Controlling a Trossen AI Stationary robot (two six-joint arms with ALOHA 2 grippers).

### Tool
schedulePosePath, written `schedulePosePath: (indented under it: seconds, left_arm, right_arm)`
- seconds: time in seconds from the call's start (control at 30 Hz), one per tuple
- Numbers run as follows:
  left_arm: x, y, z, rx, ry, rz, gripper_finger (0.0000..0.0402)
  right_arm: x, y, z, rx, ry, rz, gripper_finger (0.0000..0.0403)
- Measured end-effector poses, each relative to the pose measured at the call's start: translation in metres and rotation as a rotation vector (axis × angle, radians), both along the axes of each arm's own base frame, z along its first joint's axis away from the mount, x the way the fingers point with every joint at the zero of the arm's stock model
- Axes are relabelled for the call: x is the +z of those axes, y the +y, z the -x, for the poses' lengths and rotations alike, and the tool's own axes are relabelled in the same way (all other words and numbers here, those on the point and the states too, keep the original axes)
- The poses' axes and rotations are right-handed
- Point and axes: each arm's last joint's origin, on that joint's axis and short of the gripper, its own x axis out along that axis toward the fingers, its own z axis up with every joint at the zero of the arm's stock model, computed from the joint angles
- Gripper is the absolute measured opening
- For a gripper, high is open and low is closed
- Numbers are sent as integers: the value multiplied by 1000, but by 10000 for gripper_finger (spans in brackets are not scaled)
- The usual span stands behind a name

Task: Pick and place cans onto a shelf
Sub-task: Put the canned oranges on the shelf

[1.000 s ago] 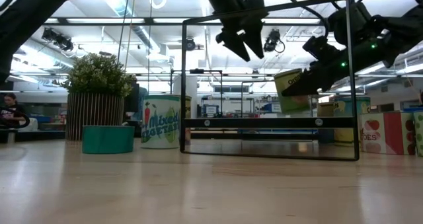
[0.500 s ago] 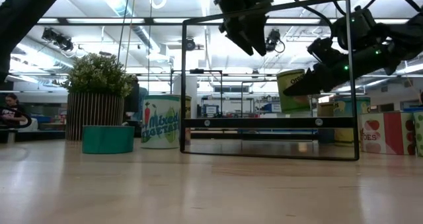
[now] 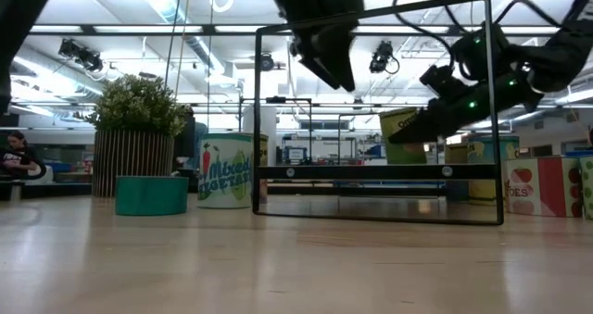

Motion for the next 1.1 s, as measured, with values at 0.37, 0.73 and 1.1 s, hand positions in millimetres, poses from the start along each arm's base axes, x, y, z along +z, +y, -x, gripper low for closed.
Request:
schedulePosePath:
  seconds: [0.37, 0.73, 1.1]
  left_arm:
    - [2, 19, 50, 24, -219, 95, 299]
    - [3, 19, 90, 72, -318, 191, 299]
    - [7, 18, 94, 85, -348, 210, 299]
  right_arm:
    - [-6, -21, -8, -17, 16, -41, 336]
    - [-10, -21, -4, -60, 42, -78, 393]
    - [-1, -16, 2, -76, 58, -86, 399]
